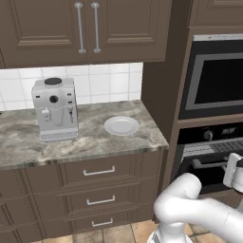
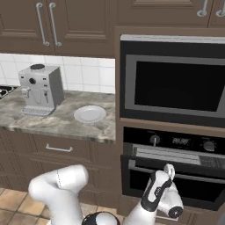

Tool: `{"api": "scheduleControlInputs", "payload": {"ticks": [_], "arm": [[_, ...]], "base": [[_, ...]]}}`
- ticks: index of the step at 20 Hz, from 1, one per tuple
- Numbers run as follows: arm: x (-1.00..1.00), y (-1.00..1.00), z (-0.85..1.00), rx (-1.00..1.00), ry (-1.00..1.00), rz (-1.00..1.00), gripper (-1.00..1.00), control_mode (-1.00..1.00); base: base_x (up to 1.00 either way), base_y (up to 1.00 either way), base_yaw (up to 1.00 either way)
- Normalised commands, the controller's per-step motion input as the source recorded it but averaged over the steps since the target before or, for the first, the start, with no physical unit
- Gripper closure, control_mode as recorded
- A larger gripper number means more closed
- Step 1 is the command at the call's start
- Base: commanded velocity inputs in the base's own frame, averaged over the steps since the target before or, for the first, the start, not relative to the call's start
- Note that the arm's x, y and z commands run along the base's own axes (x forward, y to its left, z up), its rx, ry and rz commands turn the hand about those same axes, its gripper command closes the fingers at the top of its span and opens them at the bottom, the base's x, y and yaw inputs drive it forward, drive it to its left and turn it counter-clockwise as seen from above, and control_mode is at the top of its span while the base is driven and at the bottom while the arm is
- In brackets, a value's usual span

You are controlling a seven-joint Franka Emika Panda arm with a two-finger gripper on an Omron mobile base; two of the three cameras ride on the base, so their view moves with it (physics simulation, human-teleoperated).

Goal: Take the fish from the oven and place it on the plate on the counter.

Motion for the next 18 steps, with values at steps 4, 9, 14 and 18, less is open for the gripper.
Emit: {"api": "scheduleControlInputs", "payload": {"ticks": [4, 9, 14, 18], "arm": [[-1.00, 0.00, -1.00, 0.00, 0.43, 0.00, 1.00, -1.00], [-1.00, 0.00, -0.82, 0.00, 0.46, 0.00, 1.00, -1.00], [-1.00, -0.04, -0.37, 0.04, 0.42, 0.00, 1.00, -1.00], [-1.00, -0.19, 0.18, 0.08, 0.30, 0.00, 1.00, -1.00]], "base": [[0.00, 0.00, 0.00], [0.00, 0.00, 0.00], [0.00, 0.00, 0.00], [0.00, 0.00, 0.00]]}}
